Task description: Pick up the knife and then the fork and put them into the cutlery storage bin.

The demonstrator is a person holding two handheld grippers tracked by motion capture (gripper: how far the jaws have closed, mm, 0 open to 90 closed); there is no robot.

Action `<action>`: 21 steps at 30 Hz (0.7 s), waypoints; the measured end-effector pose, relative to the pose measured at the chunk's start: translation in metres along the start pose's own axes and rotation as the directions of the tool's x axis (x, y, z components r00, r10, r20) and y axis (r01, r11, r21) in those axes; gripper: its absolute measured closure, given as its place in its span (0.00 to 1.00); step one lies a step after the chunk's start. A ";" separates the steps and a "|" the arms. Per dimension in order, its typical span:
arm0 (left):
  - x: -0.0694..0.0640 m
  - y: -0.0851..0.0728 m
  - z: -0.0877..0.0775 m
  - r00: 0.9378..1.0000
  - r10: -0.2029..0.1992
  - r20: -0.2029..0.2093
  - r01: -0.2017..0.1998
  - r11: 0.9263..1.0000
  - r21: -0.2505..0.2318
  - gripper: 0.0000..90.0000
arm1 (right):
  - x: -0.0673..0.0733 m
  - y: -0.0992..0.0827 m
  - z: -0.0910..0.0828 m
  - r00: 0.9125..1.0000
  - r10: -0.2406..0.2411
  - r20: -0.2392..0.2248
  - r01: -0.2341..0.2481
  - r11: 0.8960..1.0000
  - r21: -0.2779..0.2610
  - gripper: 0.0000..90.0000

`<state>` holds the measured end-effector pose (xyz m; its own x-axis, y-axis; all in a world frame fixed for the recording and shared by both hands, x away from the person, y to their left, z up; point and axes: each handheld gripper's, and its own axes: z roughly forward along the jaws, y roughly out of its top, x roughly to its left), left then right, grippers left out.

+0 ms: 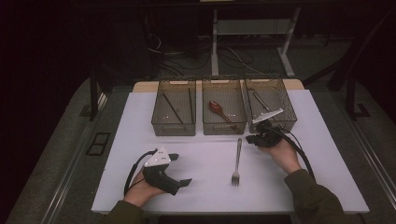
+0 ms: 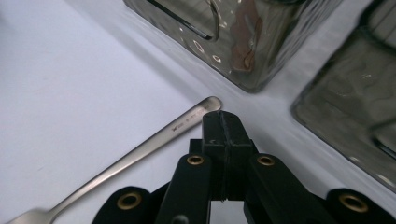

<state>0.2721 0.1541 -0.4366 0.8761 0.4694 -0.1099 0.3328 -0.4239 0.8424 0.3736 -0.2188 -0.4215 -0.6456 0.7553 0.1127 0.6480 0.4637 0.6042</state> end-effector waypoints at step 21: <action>0.001 0.000 0.000 1.000 0.002 0.001 -0.002 1.000 0.001 0.00 | 0.017 0.027 0.043 1.000 -0.009 0.006 0.009 0.999 0.044 1.00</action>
<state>0.2730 0.1547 -0.4366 0.8772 0.4677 -0.1082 0.3311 -0.4261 0.8419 0.3972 -0.1734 -0.4376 -0.6494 0.7535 0.1025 0.6591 0.4904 0.5702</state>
